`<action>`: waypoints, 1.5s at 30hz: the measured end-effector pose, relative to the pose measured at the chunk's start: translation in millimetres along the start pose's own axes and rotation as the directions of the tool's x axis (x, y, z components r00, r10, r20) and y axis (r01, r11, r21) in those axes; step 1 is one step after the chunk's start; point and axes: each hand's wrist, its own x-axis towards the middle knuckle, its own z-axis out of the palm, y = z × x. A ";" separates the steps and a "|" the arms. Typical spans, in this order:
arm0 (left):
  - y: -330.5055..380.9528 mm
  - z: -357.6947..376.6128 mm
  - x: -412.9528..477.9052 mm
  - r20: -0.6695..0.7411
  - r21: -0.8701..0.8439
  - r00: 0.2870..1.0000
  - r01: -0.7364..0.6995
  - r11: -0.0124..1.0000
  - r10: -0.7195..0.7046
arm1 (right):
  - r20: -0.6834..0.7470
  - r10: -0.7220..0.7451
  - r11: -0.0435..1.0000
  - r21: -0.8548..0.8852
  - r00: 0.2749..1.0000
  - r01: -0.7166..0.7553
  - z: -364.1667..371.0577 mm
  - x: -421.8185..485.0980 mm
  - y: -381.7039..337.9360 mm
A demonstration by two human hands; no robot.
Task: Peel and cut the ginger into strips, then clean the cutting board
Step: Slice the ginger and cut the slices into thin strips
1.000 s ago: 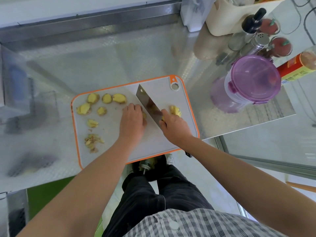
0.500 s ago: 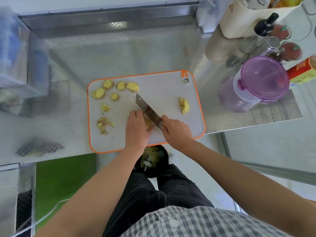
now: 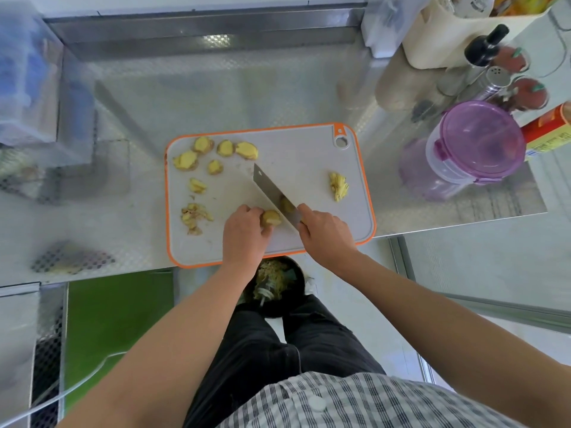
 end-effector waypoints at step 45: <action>-9.5 -3.9 0.5 -0.004 -0.032 0.990 -0.142 0.989 0.142 | 0.003 -0.007 0.997 0.077 1.000 0.007 5.0 -5.2 3.9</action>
